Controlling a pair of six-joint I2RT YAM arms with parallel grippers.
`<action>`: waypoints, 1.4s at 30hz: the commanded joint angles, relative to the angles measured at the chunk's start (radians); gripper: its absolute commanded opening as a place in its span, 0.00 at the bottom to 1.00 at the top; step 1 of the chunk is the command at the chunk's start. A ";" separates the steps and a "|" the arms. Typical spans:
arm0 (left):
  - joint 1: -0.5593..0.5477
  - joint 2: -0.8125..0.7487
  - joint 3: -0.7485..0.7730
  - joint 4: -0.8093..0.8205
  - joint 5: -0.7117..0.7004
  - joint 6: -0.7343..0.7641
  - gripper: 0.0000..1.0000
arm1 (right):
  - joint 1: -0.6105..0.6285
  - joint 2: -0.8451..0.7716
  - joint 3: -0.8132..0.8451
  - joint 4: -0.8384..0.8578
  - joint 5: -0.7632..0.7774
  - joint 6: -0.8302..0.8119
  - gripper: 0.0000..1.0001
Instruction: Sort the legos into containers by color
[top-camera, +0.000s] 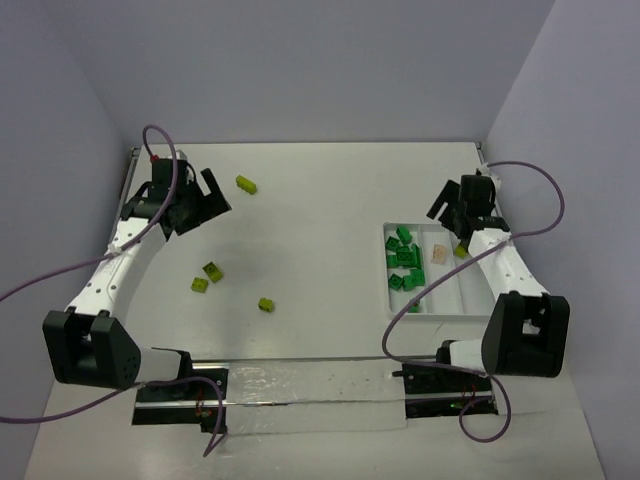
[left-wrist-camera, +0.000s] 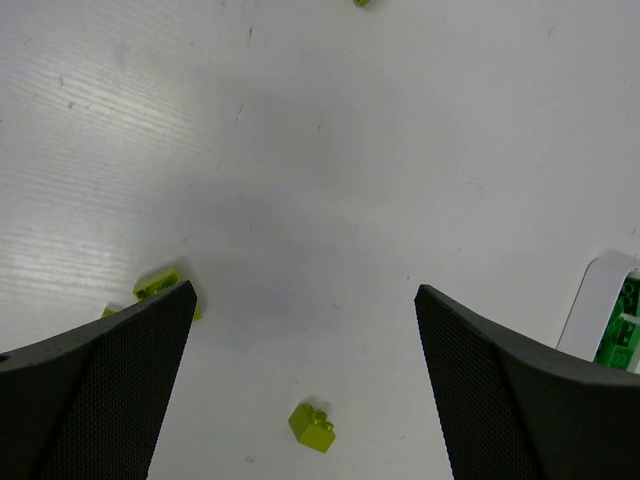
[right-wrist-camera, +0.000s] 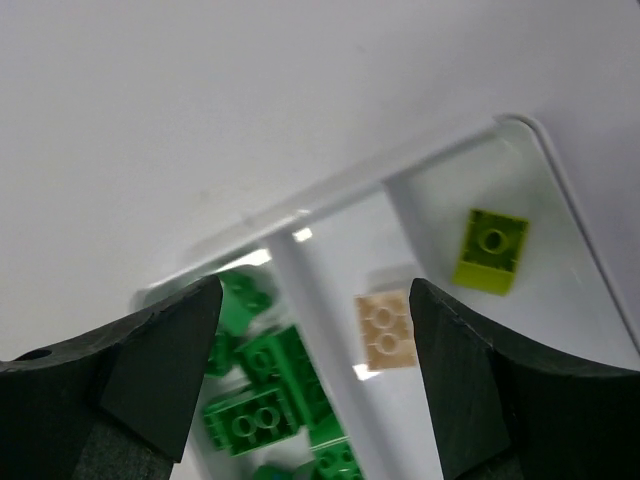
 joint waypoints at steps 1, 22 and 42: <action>-0.008 0.145 0.044 0.110 0.019 -0.073 0.99 | 0.105 -0.091 0.095 0.008 0.015 -0.025 0.83; -0.073 1.010 0.931 -0.067 -0.264 -0.241 0.87 | 0.264 -0.186 0.141 -0.021 -0.055 -0.057 0.87; -0.101 1.090 0.957 -0.034 -0.262 -0.195 0.24 | 0.264 -0.187 0.145 -0.022 -0.095 -0.042 0.89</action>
